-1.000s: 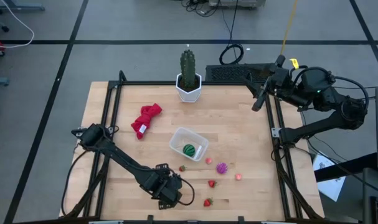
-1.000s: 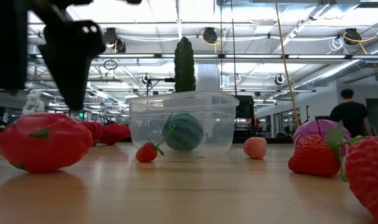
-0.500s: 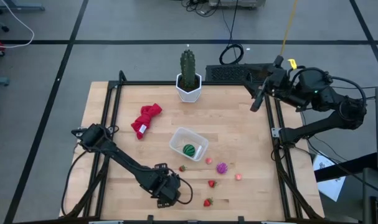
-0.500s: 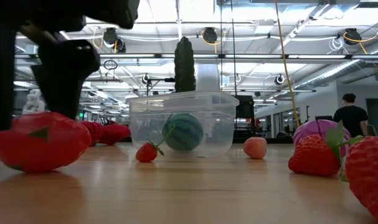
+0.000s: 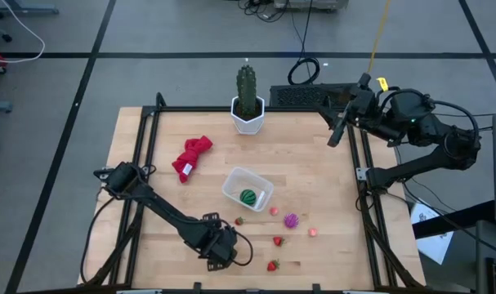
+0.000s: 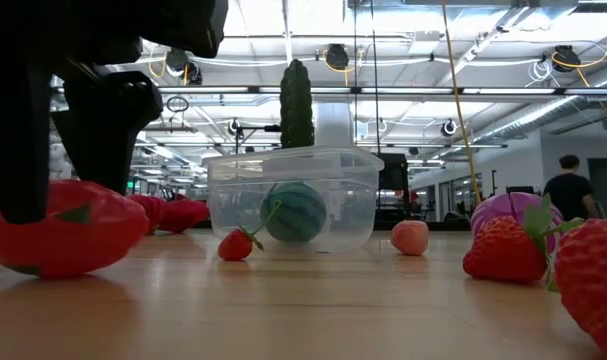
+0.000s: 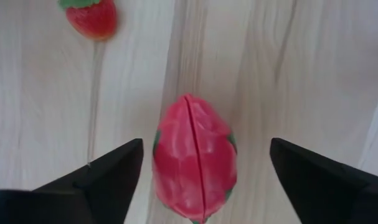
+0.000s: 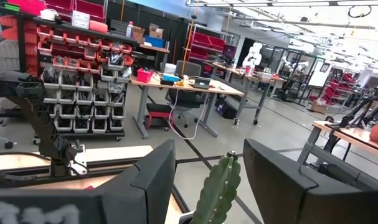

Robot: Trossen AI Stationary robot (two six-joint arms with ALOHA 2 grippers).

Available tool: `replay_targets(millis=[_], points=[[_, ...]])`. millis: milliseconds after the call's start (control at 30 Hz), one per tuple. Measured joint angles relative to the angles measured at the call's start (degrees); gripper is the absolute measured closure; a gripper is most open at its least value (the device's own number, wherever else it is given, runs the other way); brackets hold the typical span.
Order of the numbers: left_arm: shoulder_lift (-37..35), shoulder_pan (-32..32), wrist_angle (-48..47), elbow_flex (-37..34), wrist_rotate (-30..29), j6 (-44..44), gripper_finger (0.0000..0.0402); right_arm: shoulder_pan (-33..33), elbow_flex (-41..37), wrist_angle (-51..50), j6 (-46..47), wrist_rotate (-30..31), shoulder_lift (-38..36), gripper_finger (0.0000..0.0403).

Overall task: Pick and placing Produce into tupperware
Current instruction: Put the pink dragon fruit into the transparent container

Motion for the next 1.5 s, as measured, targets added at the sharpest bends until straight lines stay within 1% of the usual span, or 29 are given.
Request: replay_targets(millis=[167, 333, 600, 733, 867, 1033, 1100, 1300, 1500], points=[[0.0, 0.0, 0.1, 0.0, 0.0, 0.0, 0.0105, 0.0, 0.0, 0.0, 1.0, 0.0, 0.0, 0.022], [0.0, 0.0, 1.0, 0.0, 0.0, -0.1, 0.0143, 0.0, 0.0, 0.0, 1.5, 0.0, 0.0, 0.022], [0.0, 0.0, 2.5, 0.0, 0.1, -0.5, 0.0199, 0.0, 0.0, 0.0, 1.4, 0.0, 0.0, 0.022], [0.0, -0.1, 2.6, 0.1, 0.3, -0.1, 0.0215, 0.0, 0.0, 0.0, 1.4, 0.0, 0.0, 0.022], [-0.2, -0.2, 3.1, -1.2, 0.4, -0.2, 0.021, 0.0, 0.0, 0.0, 1.3, 0.0, 0.0, 0.022], [0.4, -0.2, 2.3, -4.0, 4.9, -1.6, 0.0181, 0.0, 0.0, 0.0, 1.3, 0.0, 0.0, 0.022], [0.1, -0.2, 3.4, -4.1, 5.1, -1.8, 0.0168, 0.0, 0.0, 0.0, 1.3, 0.0, 0.0, 0.022], [0.1, -0.1, 2.9, -4.3, 5.3, -2.0, 0.0129, 0.0, 0.0, 0.0, 1.3, 0.0, 0.0, 0.022], [0.1, 0.6, 2.7, -4.3, 4.5, -2.2, 0.0101, 0.0, 0.0, 0.0, 1.3, 0.0, 0.0, 0.022]])
